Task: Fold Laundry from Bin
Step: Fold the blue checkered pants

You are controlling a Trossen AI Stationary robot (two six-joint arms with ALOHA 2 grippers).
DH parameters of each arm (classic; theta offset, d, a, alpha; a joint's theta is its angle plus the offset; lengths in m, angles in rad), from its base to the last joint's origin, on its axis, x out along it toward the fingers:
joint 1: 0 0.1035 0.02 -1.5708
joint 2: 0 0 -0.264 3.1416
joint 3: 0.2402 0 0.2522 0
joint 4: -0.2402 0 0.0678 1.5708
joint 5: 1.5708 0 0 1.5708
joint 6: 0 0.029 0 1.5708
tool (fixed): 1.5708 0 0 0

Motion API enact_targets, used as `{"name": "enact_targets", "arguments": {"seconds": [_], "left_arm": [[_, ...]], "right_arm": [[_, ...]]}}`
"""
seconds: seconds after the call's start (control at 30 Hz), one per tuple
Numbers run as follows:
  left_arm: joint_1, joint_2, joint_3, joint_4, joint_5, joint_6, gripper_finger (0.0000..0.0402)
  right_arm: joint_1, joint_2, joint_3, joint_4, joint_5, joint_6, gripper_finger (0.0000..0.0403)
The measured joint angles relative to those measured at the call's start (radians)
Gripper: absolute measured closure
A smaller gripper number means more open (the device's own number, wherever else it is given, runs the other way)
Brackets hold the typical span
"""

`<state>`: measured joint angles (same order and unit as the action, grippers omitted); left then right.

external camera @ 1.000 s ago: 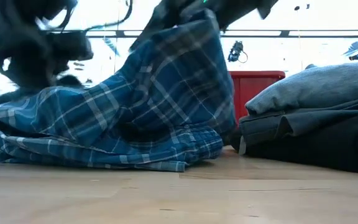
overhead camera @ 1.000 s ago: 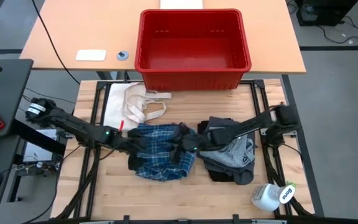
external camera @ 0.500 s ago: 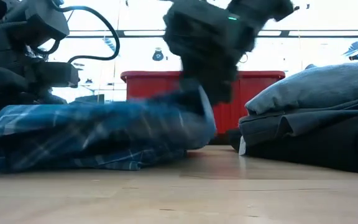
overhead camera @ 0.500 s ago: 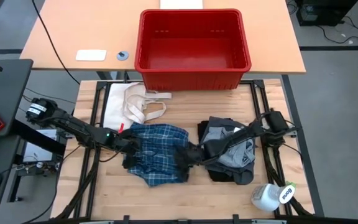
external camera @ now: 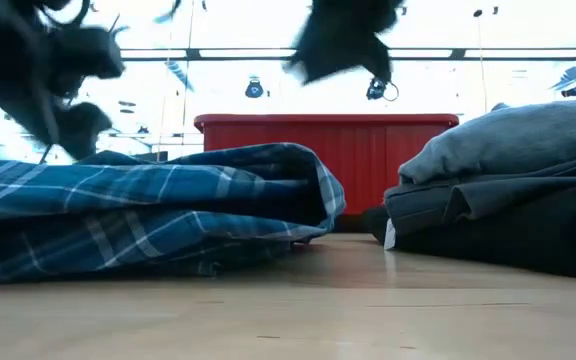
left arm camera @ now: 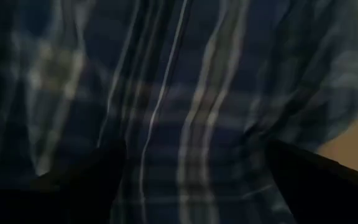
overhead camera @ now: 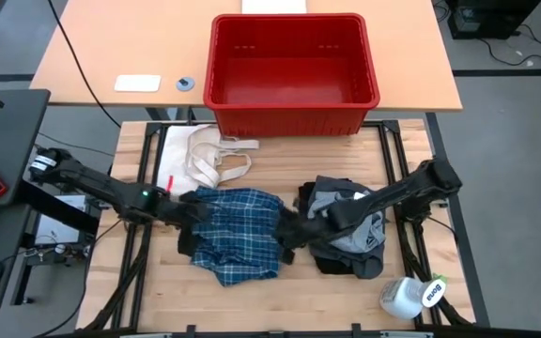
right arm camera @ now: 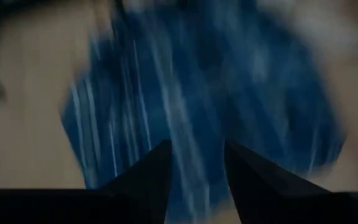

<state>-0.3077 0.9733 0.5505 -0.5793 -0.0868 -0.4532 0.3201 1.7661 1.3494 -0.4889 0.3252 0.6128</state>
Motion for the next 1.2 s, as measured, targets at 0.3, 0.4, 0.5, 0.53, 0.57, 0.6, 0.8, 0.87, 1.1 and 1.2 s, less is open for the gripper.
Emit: {"name": "enact_targets", "arguments": {"seconds": [0.3,0.4,0.5,0.53,0.57,0.6,0.8,0.87,1.1,1.2], "left_arm": [[0.006,-0.049,-0.010,0.061,-0.145,0.002,0.0013],[0.010,-0.022,-0.058,0.063,-0.164,-0.046,0.0013],[0.010,-0.004,-0.110,0.057,-0.158,-0.098,0.0013],[0.010,-0.003,-0.124,0.046,-0.154,-0.114,0.0013],[0.010,-0.003,-0.134,0.039,-0.149,-0.136,0.0013],[0.010,-0.004,-0.142,0.028,-0.147,-0.158,0.0013],[0.000,-0.008,-0.152,-0.034,-0.145,-0.191,0.0013],[0.000,-0.008,-0.152,-0.035,-0.145,-0.190,0.0013],[0.000,-0.025,-0.152,-0.040,-0.133,-0.191,0.0013],[0.000,-0.058,-0.134,-0.083,-0.126,-0.190,0.0013]], "right_arm": [[-0.128,0.119,0.000,0.454,0.074,-0.227,0.0248],[-0.185,0.195,-0.001,0.584,0.063,-0.248,0.0248],[-0.234,0.250,0.002,0.635,0.001,-0.240,0.0248],[-0.247,0.263,0.002,0.623,-0.024,-0.233,0.0248],[-0.258,0.269,0.001,0.596,-0.048,-0.227,0.0248],[-0.266,0.276,0.000,0.563,-0.060,-0.224,0.0248],[-0.269,0.266,0.001,0.306,-0.057,-0.242,0.0252],[-0.261,0.259,0.002,0.237,-0.064,-0.248,0.0255],[-0.242,0.209,-0.001,-0.076,-0.084,-0.198,0.0275],[-0.237,0.133,0.000,-0.100,-0.073,-0.194,0.0284]]}}
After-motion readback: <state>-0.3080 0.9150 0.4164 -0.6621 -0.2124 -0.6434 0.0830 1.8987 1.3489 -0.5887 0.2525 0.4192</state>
